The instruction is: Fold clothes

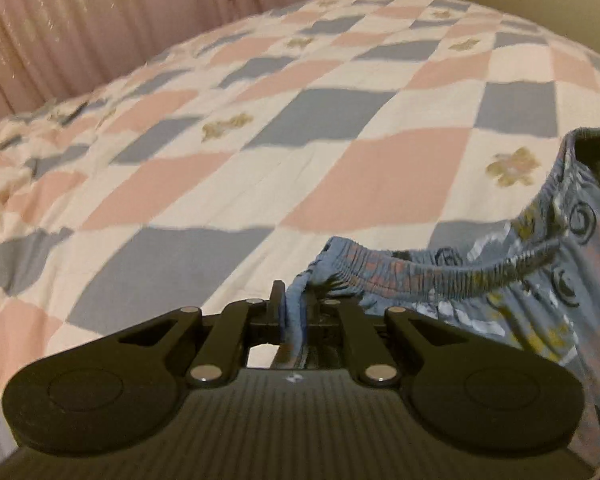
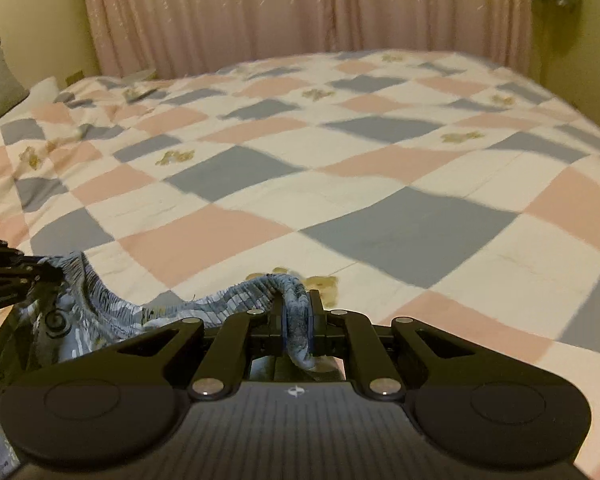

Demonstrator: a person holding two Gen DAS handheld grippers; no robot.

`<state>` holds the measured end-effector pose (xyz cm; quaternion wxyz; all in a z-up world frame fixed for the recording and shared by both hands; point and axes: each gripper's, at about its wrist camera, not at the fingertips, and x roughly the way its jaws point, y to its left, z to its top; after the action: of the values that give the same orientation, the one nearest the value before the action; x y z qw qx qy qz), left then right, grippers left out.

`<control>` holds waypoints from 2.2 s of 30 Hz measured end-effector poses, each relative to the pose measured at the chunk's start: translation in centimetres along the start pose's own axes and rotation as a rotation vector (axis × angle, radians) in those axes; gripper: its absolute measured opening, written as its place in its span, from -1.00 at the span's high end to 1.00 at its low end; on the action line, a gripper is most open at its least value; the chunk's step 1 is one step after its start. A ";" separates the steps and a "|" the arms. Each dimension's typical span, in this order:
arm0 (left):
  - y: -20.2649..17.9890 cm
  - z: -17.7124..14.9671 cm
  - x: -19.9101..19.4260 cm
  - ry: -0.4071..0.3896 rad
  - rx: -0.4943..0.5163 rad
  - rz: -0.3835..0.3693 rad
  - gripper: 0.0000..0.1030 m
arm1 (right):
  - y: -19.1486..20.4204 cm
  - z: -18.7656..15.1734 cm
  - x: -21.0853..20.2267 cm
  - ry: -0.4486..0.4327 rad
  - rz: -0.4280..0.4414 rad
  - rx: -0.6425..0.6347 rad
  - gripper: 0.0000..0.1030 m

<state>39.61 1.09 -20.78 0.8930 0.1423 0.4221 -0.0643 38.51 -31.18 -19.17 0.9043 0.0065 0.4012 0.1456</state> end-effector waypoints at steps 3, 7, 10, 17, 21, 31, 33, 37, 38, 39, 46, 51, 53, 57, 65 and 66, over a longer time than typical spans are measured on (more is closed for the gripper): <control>0.5 -0.5 0.3 0.033 -0.010 0.017 0.62 | 0.1 -0.3 1.6 0.059 0.029 0.000 0.08; 0.9 -0.7 -1.7 0.027 -0.013 0.006 0.44 | -0.1 -1.8 -1.6 0.036 0.008 0.053 0.08; 0.2 -0.9 -4.5 -0.001 0.022 -0.025 0.42 | -0.6 -4.8 -6.0 0.047 -0.028 0.102 0.06; -7.5 -5.2 -12.5 -0.051 0.205 -0.296 0.34 | 0.2 -16.0 -15.7 0.190 -0.094 0.251 0.06; -12.2 -8.1 -15.3 -0.030 0.302 -0.438 0.34 | 1.1 -21.2 -18.7 0.248 -0.074 0.381 0.06; -15.1 -12.4 -16.3 0.043 0.424 -0.461 0.34 | 1.7 -23.5 -17.4 0.269 0.030 0.517 0.93; -14.0 -12.3 -16.3 0.048 0.414 -0.435 0.34 | 1.1 -23.0 -18.8 0.253 0.014 0.524 0.95; -11.4 -12.3 -16.0 0.066 0.389 -0.379 0.34 | -0.9 -21.1 -22.3 0.196 -0.159 0.449 0.95; -10.9 -12.4 -15.9 0.072 0.382 -0.365 0.34 | -1.7 -20.7 -23.1 0.179 -0.219 0.434 0.95; -10.3 -12.5 -15.8 0.078 0.375 -0.352 0.34 | -2.3 -20.4 -23.5 0.171 -0.258 0.425 0.95; -9.4 -13.4 -16.2 0.092 0.367 -0.347 0.34 | -2.4 -20.9 -21.6 0.200 -0.306 0.398 0.63; -12.5 -14.5 -17.6 0.076 0.442 -0.439 0.34 | -2.2 -22.5 -21.8 0.212 -0.303 0.434 0.23; -14.4 -15.1 -18.5 0.058 0.494 -0.507 0.34 | -2.7 -23.1 -21.8 0.219 -0.301 0.464 0.22; -18.0 -16.2 -19.6 0.060 0.520 -0.629 0.34 | -3.9 -23.7 -21.8 0.212 -0.298 0.483 0.20; -22.4 -17.8 -20.2 0.075 0.540 -0.684 0.34 | -5.2 -24.2 -21.0 0.245 -0.226 0.442 0.87; -22.8 -18.0 -20.2 0.073 0.545 -0.686 0.34 | -5.1 -24.0 -21.3 0.246 -0.235 0.413 0.88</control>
<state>8.20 -15.14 -20.55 0.7341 0.2267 0.4440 -0.4610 8.81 -44.25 -20.71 0.8390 0.1266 0.5272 -0.0459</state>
